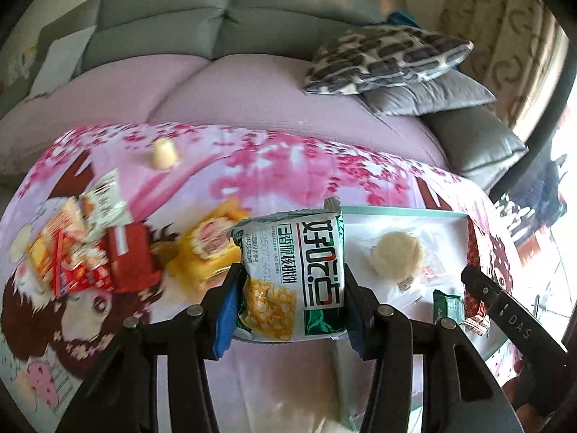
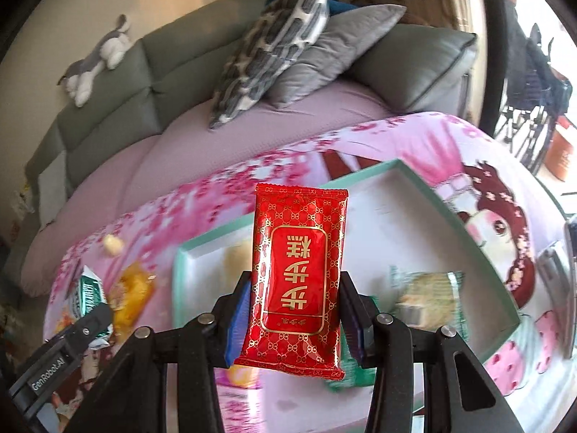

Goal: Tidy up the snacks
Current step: 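Carry the chip bag and red pack into the tray and open both tools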

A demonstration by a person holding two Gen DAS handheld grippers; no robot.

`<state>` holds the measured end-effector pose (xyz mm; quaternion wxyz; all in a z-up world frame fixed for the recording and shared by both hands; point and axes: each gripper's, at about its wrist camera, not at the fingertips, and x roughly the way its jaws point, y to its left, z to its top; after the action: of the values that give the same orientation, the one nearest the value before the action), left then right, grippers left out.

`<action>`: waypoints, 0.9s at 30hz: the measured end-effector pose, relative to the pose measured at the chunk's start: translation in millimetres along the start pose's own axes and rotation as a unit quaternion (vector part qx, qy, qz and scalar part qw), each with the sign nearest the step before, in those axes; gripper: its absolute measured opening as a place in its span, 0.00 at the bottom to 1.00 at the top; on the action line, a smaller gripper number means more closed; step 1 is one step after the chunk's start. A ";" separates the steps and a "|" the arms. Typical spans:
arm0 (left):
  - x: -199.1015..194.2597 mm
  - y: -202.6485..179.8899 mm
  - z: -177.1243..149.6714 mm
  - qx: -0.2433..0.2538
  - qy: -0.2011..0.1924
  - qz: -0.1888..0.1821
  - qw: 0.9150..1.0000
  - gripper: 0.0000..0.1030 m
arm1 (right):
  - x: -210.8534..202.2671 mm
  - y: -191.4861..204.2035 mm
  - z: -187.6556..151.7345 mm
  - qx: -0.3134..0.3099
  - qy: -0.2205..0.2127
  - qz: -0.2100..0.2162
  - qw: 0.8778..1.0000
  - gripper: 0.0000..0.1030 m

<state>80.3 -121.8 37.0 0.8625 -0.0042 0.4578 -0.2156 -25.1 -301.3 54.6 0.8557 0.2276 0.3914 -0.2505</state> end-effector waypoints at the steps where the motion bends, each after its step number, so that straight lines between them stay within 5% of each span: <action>1: 3.9 -5.6 0.6 0.010 0.001 -0.003 1.000 0.51 | 2.5 -5.3 0.9 0.003 0.001 -0.007 1.000 0.47; 11: 35.2 -36.1 2.9 0.054 0.011 -0.017 0.998 0.51 | 17.5 -30.1 5.1 0.019 0.001 -0.043 0.999 0.47; 27: 66.3 -68.0 9.8 0.089 0.017 -0.027 0.996 0.51 | 36.3 -38.8 9.1 0.028 -0.006 -0.043 0.999 0.47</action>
<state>95.3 -210.3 4.4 0.8452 0.0642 0.4515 -0.2787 -22.9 -345.6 24.0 0.8399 0.2326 0.3882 -0.2997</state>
